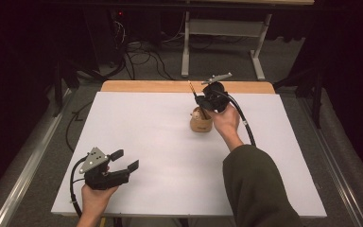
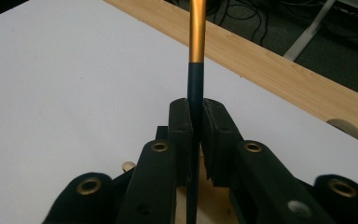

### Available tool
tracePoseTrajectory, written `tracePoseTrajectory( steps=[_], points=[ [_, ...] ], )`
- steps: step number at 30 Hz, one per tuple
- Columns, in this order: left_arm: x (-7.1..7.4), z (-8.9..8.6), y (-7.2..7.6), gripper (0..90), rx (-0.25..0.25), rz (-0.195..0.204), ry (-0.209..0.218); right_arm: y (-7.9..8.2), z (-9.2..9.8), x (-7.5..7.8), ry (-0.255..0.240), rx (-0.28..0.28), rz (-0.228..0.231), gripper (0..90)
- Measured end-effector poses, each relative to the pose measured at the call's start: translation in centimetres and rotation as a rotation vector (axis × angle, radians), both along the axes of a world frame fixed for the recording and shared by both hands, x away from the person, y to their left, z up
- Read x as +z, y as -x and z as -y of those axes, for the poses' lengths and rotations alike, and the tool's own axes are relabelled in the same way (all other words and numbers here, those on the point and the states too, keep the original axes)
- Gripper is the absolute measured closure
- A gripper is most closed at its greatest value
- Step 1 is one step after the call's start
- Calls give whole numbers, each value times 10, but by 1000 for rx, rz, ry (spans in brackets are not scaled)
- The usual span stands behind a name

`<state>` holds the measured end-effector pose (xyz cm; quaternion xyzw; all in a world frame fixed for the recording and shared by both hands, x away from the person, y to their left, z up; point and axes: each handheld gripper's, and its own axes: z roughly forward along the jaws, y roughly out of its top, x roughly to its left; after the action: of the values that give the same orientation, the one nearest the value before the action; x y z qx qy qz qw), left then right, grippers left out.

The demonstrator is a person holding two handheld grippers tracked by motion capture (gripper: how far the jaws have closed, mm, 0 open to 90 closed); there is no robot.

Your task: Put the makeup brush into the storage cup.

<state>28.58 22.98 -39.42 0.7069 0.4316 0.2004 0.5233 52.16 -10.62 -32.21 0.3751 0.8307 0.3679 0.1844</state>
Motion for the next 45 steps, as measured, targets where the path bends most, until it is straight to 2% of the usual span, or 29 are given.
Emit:
tracePoseTrajectory(
  steps=[22, 24, 31, 45],
  points=[
    [0, 0, 0, 272, 0, -2, -3, 0, 4, -4, 21, 1, -36, 841],
    [0, 0, 1, 272, 1, -2, -1, 0, 5, -5, 16, 2, -51, 796],
    [0, 0, 0, 272, 2, -3, -3, 2, 6, -3, 17, 4, -61, 693],
    [-1, 0, 1, 272, 2, -6, -10, 14, 12, 10, 4, 24, -38, 514]
  ],
)
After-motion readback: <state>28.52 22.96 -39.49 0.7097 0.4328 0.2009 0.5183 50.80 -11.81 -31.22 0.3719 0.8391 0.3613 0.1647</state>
